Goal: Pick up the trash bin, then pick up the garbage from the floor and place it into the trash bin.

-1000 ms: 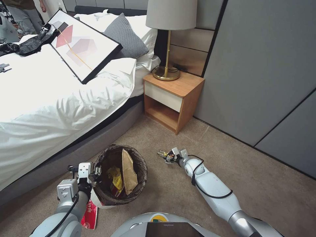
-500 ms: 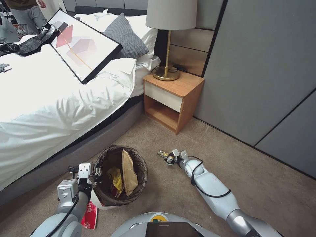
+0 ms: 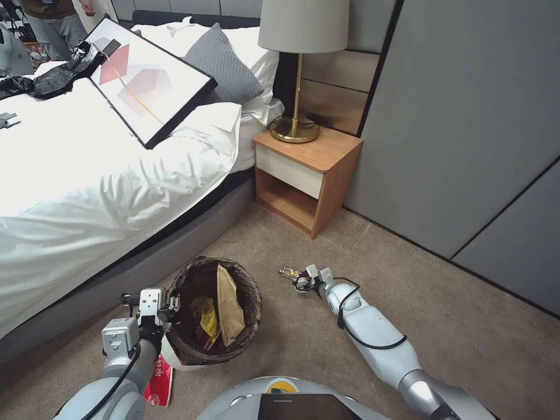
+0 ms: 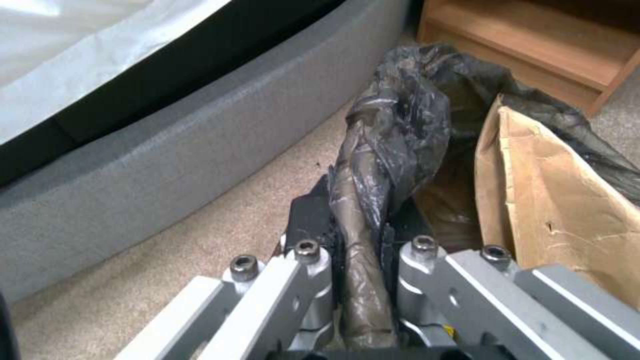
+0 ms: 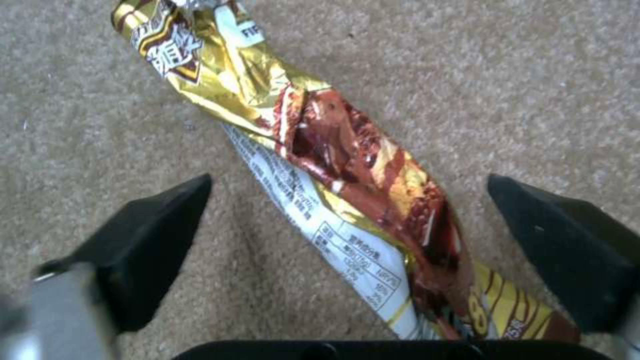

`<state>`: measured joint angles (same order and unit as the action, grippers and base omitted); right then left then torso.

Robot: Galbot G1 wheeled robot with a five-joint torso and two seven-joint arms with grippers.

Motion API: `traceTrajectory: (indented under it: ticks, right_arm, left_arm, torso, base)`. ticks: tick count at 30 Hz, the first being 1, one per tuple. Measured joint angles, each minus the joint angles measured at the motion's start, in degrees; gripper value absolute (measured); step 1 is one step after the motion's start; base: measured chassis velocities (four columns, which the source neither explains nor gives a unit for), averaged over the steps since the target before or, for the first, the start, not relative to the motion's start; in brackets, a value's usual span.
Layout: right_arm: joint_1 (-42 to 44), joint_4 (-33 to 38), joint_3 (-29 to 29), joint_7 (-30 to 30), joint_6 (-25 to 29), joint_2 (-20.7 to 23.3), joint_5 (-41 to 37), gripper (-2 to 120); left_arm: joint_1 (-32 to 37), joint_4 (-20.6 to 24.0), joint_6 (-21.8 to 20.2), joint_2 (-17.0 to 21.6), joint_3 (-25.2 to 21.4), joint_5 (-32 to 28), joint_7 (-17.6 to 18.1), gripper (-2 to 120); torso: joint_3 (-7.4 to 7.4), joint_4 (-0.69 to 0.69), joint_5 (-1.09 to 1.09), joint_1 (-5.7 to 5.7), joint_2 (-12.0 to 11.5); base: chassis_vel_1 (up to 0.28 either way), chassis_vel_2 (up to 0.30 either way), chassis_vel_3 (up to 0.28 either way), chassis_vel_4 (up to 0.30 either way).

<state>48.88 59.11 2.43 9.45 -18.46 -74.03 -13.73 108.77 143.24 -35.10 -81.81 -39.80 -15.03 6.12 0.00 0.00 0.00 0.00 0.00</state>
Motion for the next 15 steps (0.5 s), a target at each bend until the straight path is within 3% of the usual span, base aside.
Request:
traceTrajectory:
  ticks: [8, 11, 15]
  right_arm:
    - [0.11, -0.87, 0.69, 0.08, 0.30, -0.55, 0.26, 65]
    - [0.32, -0.94, 1.06, 0.21, 0.33, -0.62, 0.27, 48]
    - [0.37, -0.97, 1.24, 0.37, 0.35, -0.63, 0.27, 39]
  left_arm:
    - [0.16, 0.00, 0.00, 0.01, -0.05, 0.04, -0.03, 7]
    - [0.17, 0.00, 0.00, -0.02, 0.05, 0.14, -0.11, 7]
    - [0.20, 0.00, 0.00, -0.05, 0.08, 0.20, -0.15, 7]
  torso:
    - [0.00, 0.00, 0.00, 0.00, 0.00]
    - [0.00, 0.00, 0.00, 0.00, 0.00]
    - [0.00, 0.00, 0.00, 0.00, 0.00]
  base:
    - [0.000, 0.000, 0.000, 0.000]
    - [0.000, 0.000, 0.000, 0.000]
    - [0.000, 0.000, 0.000, 0.000]
